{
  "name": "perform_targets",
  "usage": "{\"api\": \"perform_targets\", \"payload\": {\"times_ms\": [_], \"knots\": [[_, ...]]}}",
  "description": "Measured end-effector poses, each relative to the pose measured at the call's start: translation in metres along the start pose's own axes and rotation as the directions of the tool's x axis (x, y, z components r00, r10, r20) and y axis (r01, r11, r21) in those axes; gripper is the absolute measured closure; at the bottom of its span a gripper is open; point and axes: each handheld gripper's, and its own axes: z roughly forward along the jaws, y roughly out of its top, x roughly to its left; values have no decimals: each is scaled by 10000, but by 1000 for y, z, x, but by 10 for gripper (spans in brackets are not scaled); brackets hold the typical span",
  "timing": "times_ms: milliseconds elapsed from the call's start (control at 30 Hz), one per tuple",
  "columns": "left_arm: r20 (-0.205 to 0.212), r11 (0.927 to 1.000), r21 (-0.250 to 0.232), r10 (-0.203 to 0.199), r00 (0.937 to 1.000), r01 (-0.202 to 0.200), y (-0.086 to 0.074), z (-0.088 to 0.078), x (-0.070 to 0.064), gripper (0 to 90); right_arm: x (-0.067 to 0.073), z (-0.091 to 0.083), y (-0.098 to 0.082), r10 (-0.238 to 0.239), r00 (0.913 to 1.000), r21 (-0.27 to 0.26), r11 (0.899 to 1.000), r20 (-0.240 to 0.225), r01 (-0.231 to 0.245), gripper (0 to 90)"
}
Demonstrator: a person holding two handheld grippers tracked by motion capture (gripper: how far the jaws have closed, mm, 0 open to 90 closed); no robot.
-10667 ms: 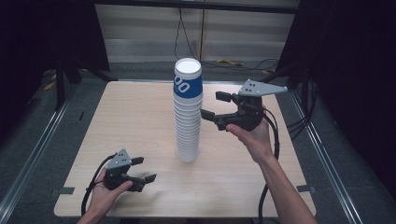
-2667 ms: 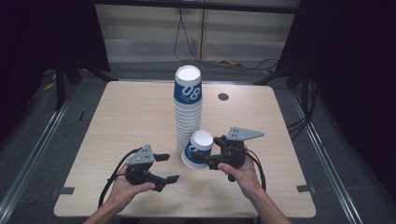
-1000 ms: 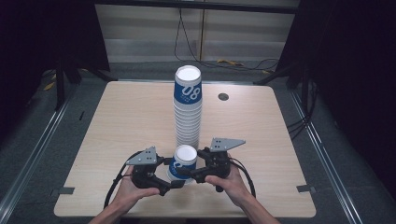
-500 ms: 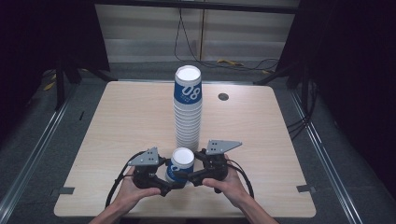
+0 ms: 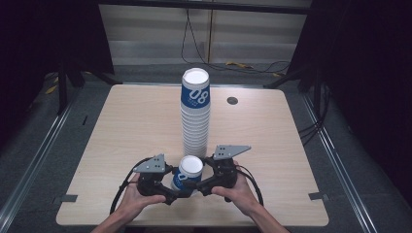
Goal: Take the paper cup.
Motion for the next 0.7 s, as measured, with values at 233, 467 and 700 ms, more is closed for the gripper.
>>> {"api": "perform_targets", "payload": {"times_ms": [233, 467, 700], "knots": [[-86, 9997, 189, -146, 9999, 148, -1, -1, 2, 205, -2, -8, 4, -10, 9998, -152, 9999, 221, 13, 136], [127, 9987, 307, -420, 9990, 416, 0, -5, 7, 206, -5, -19, 8, 16, 9990, -56, 10000, 455, -14, 137], [-81, 9968, 697, -395, 9992, 399, 3, -9, 10, 206, -7, -26, 8, 48, 9991, 65, 10000, 422, -50, 137]]}}
